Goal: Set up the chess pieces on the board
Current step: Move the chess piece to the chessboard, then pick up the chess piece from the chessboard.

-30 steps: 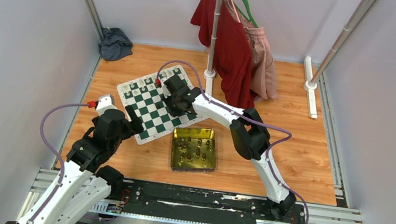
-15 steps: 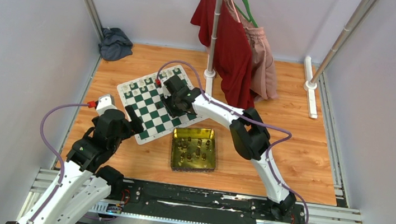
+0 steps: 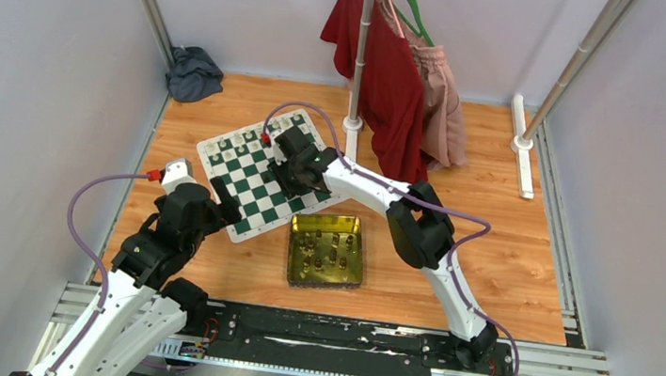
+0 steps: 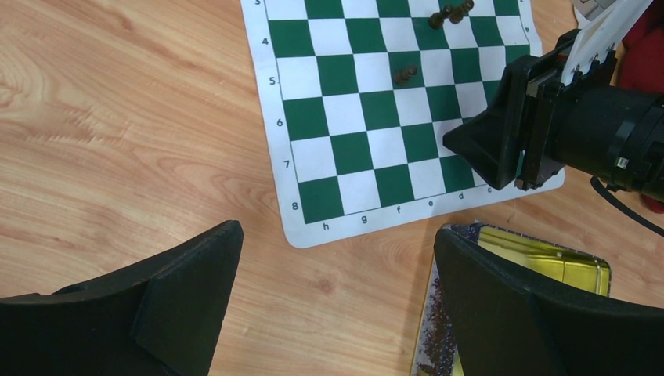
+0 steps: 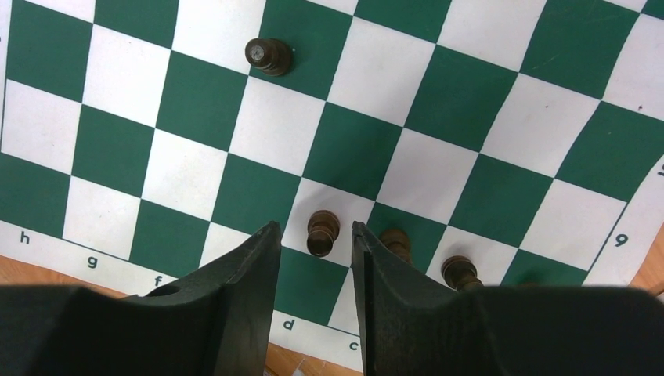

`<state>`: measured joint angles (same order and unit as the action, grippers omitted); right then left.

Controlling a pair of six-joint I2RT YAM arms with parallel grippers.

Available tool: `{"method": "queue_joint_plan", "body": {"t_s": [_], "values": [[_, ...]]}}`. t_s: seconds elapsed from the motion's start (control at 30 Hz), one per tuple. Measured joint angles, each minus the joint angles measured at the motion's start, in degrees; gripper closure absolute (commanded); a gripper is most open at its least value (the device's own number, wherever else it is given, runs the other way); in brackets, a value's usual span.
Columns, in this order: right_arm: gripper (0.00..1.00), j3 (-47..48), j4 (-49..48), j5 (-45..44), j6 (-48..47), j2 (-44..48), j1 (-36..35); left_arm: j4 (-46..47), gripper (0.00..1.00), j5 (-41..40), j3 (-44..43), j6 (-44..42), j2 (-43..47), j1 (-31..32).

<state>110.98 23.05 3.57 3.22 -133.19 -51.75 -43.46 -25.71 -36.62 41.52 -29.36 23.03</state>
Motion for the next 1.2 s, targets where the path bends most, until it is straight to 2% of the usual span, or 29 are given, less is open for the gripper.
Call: {"method": "queue_joint_plan", "body": {"t_s": [0.23, 0.43, 0.53, 0.87, 1.03, 1.2], "values": [[0.55, 0.0, 0.0, -0.4, -0.1, 0.7, 0.0, -0.4, 0.0, -0.3, 0.0, 0.4, 0.2, 0.0], [0.48, 0.2, 0.1, -1.3, -0.7, 2.3, 0.0, 0.0, 0.0, -0.2, 0.0, 0.7, -0.5, 0.0], [0.46, 1.1, 0.1, -2.1, -1.2, 3.3, 0.0, 1.3, 0.04, -0.2, 0.0, 0.7, -2.6, 0.0], [0.45, 1.6, 0.1, -7.5, -0.6, 10.3, 2.6, 10.8, 0.14, -0.2, -1.0, -1.4, -18.4, 0.0], [0.45, -3.7, -0.4, -10.2, 0.7, 16.5, 5.5, 16.3, 0.18, -0.2, -1.6, -2.8, -25.7, 0.0], [0.45, -11.4, -1.0, -12.2, 1.7, 21.9, 7.4, 21.6, 0.18, -0.8, -1.8, -4.1, -32.0, 1.2]]}}
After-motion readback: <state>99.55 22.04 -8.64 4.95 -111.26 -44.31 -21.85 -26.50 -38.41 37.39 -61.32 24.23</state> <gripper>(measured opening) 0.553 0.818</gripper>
